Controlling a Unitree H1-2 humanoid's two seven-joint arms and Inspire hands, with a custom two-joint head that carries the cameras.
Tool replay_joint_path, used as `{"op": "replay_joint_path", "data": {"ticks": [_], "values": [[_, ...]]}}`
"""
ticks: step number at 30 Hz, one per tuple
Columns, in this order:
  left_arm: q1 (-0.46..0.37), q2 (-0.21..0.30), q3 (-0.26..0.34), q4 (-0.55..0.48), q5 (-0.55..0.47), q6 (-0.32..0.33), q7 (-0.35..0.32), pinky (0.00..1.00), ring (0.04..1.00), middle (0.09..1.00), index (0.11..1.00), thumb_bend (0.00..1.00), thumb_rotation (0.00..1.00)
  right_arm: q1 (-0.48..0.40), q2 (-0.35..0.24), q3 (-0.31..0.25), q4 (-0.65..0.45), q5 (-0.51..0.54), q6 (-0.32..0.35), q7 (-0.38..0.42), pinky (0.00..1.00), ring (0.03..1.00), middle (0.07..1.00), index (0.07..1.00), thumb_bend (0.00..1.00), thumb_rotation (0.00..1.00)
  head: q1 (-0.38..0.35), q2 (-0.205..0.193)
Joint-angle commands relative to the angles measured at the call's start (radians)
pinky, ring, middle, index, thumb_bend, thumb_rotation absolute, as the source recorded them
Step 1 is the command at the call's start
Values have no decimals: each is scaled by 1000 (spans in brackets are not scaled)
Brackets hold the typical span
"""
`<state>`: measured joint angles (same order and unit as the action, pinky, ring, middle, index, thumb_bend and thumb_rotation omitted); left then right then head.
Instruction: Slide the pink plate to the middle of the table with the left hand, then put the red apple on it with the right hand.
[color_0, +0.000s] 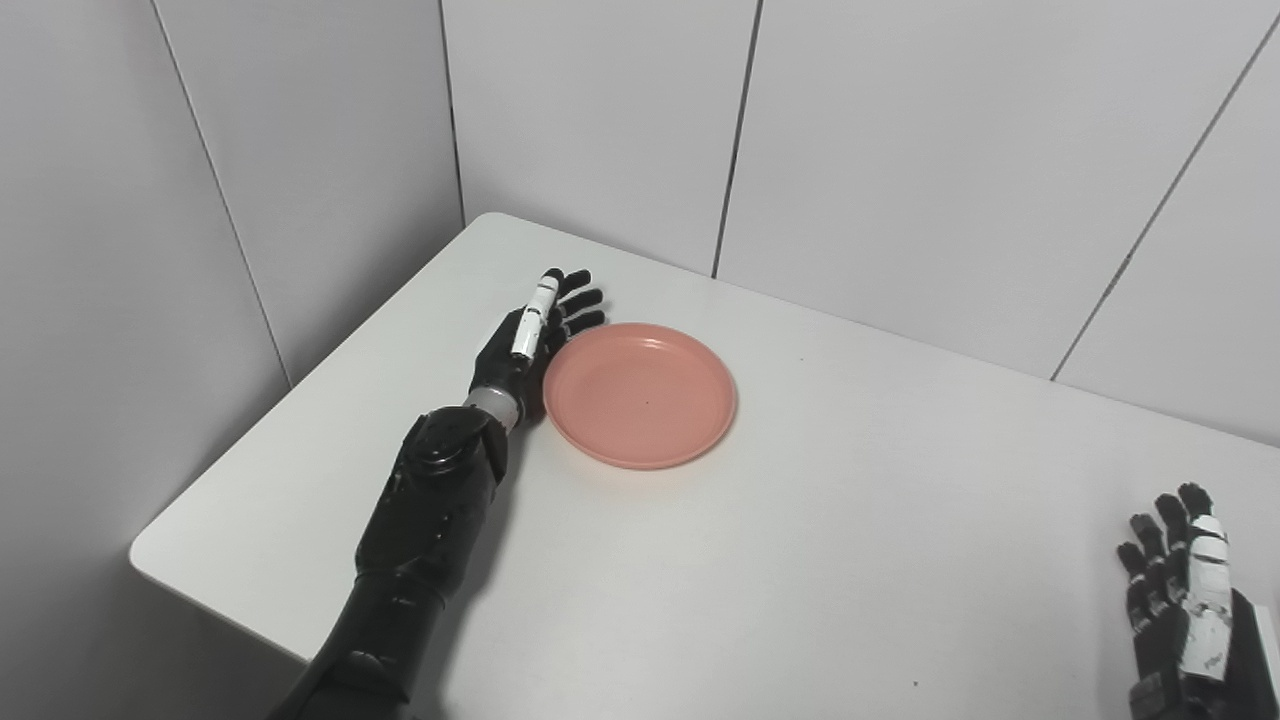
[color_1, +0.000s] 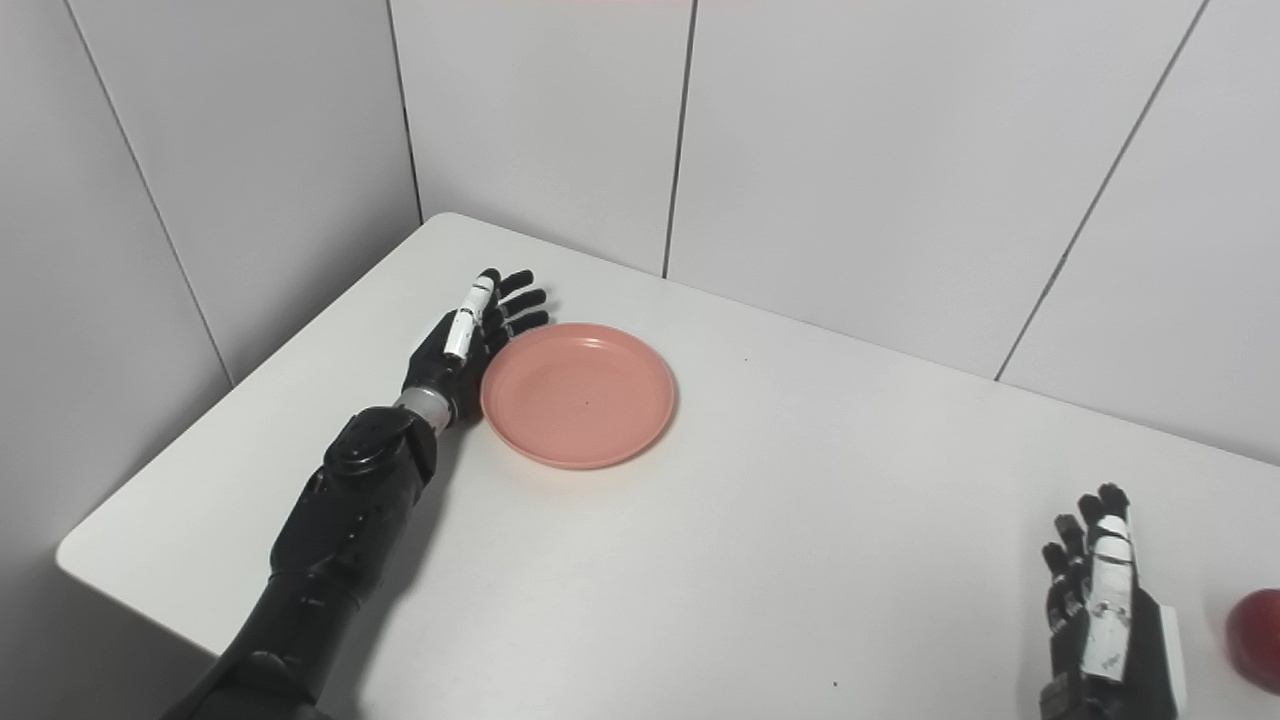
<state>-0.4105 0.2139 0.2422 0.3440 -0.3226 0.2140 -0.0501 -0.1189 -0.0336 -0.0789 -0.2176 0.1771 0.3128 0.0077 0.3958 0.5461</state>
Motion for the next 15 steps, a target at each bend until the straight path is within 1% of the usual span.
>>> {"op": "replay_joint_path", "data": {"ticks": [1, 4, 9, 15], "values": [[-20, -10, -12, -22, -4, 10, -15, 848, 851, 858, 841, 316, 1000, -23, -3, 2, -21, 0, -17, 7, 1000, 977, 998, 1000, 106, 1000, -3, 3], [-19, -12, -15, -26, -2, 12, -18, 847, 849, 857, 841, 315, 1000, -22, -5, 7, -21, -9, -22, 8, 1000, 977, 998, 1000, 113, 1000, -6, 4], [-19, -27, -21, -31, -5, 18, -25, 852, 852, 858, 837, 310, 1000, -22, -3, 7, -27, -8, -13, 7, 1000, 970, 992, 1000, 132, 1000, -15, 11], [-23, -43, -40, -21, -1, 15, -36, 847, 843, 847, 828, 305, 1000, -20, -3, 12, -22, -20, -27, 6, 1000, 971, 988, 996, 136, 1000, -26, 19]]}}
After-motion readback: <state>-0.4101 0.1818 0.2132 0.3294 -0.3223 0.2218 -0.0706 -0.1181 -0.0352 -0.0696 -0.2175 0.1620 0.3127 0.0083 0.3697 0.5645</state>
